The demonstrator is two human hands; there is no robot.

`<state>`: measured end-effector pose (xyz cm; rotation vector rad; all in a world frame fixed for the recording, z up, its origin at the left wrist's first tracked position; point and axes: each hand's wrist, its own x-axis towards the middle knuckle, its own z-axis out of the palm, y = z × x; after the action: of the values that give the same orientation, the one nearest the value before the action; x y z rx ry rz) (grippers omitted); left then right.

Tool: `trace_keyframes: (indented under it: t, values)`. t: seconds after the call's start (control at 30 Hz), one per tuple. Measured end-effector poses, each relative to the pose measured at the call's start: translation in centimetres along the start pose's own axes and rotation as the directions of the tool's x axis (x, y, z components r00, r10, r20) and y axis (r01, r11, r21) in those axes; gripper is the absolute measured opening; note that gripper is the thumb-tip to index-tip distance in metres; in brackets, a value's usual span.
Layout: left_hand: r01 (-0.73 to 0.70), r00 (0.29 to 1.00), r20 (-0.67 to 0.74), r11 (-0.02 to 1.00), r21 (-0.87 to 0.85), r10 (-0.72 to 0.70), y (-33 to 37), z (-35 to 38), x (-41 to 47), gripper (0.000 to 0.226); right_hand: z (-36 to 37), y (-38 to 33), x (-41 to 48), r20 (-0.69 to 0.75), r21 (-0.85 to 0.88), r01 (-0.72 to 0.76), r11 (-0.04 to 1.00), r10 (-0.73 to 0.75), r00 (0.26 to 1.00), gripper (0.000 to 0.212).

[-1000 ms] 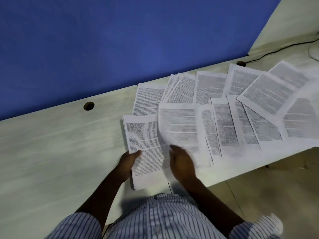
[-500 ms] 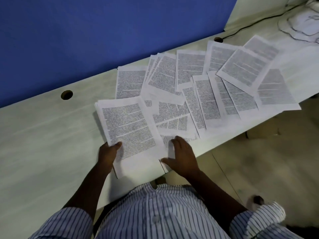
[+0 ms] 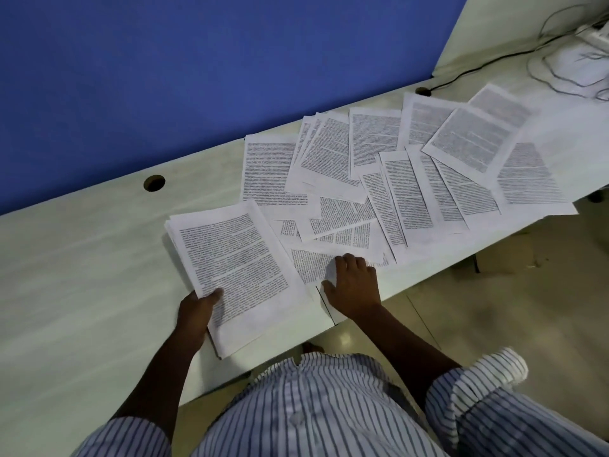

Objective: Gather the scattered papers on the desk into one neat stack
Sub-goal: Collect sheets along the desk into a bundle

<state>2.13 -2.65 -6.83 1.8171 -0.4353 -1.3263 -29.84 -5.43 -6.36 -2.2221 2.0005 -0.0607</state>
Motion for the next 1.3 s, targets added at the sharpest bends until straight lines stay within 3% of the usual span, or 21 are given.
trace_keyframes:
  t: [0.17,0.33,0.47,0.7,0.8,0.9,0.97,1.07,1.13,1.2,1.27,1.3]
  values:
    - [0.001,1.000,0.011,1.000,-0.018,-0.001,-0.7,-2.3,-0.7,0.037,-1.1,-1.1,1.2,0.043,-0.029,0.154,0.988,-0.152,0.987,0.057]
    - [-0.020,0.997,-0.069,1.000,0.016,0.021,-1.2,-3.5,-2.0,0.035,-0.8,-5.4,1.6,0.060,0.042,0.177,0.983,-0.180,0.982,0.069]
    - [-0.031,0.989,-0.142,0.999,0.012,0.032,-2.0,-5.2,-2.7,0.038,-0.4,-6.9,1.6,0.059,0.002,0.157,0.988,-0.157,0.986,0.063]
    - [-0.011,0.990,-0.140,1.000,0.003,0.012,-3.5,-6.5,-3.8,0.037,0.0,-6.8,3.0,0.074,-0.091,0.152,0.984,-0.145,0.987,0.041]
    - [0.000,0.993,-0.122,1.000,-0.008,-0.001,-3.5,-6.8,-3.9,0.037,-0.7,-5.9,4.2,0.078,-0.009,0.167,0.986,-0.166,0.983,0.035]
    - [0.030,0.996,-0.082,0.999,-0.033,-0.032,-3.7,-7.1,-4.0,0.039,-1.9,-5.3,5.0,0.048,0.166,0.065,0.984,-0.074,0.996,0.027]
    - [0.054,0.997,-0.058,0.996,-0.069,-0.058,-3.8,-7.5,-4.2,0.040,-2.5,-6.7,5.1,0.074,0.290,0.022,0.957,-0.045,0.996,0.032]
    - [0.072,0.997,-0.006,0.990,-0.118,-0.073,-3.8,-7.8,-4.3,0.041,-3.1,-11.1,4.5,0.103,0.499,0.095,0.861,-0.168,0.980,0.035]
    - [0.082,0.996,0.037,0.988,-0.133,-0.078,-3.9,-7.6,-4.4,0.040,-3.2,-14.8,4.2,0.163,0.642,0.023,0.766,-0.165,0.973,0.039]
    - [0.089,0.995,0.061,0.987,-0.133,-0.081,-3.8,-7.2,-4.6,0.039,-3.5,-18.4,4.3,0.384,0.795,-0.239,0.558,-0.156,0.910,0.047]
    - [0.082,0.995,0.062,0.989,-0.127,-0.075,-3.7,-7.1,-4.7,0.035,-3.9,-21.2,4.6,0.625,0.778,-0.564,0.276,-0.264,0.734,0.043]
    - [0.082,0.996,0.057,0.990,-0.113,-0.076,-3.6,-7.2,-5.0,0.030,-4.3,-22.0,4.8,0.680,0.729,-0.654,0.201,-0.326,0.657,0.040]
